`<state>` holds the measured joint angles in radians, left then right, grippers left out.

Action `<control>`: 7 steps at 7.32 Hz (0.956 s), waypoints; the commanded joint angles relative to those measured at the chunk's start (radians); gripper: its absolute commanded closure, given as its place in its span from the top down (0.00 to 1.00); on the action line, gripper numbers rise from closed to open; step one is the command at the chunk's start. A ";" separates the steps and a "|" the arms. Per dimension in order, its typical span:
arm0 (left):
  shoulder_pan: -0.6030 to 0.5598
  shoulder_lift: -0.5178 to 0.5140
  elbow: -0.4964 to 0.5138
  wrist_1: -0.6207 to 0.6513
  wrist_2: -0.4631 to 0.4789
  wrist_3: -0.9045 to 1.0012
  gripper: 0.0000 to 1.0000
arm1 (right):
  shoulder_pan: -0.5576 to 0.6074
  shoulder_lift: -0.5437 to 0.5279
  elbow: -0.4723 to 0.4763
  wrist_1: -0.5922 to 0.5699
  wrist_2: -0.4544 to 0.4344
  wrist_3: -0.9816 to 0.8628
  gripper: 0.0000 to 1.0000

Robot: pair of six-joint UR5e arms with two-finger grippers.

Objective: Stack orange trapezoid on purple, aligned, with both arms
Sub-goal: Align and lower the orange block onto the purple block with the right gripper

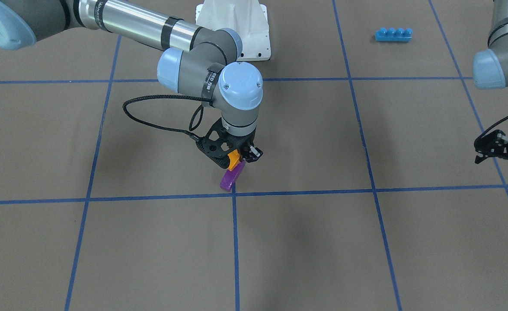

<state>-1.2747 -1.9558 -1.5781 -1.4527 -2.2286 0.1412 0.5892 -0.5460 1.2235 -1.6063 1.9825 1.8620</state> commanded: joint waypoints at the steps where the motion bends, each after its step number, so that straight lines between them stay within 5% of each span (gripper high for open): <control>1: -0.003 0.000 0.000 0.000 0.001 0.000 1.00 | -0.002 0.000 0.001 0.000 -0.001 -0.004 0.00; 7: 0.000 0.000 0.000 0.000 0.001 -0.009 1.00 | -0.009 0.000 -0.035 0.063 -0.024 -0.003 0.00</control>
<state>-1.2748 -1.9558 -1.5785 -1.4527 -2.2273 0.1332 0.5798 -0.5465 1.2010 -1.5654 1.9625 1.8575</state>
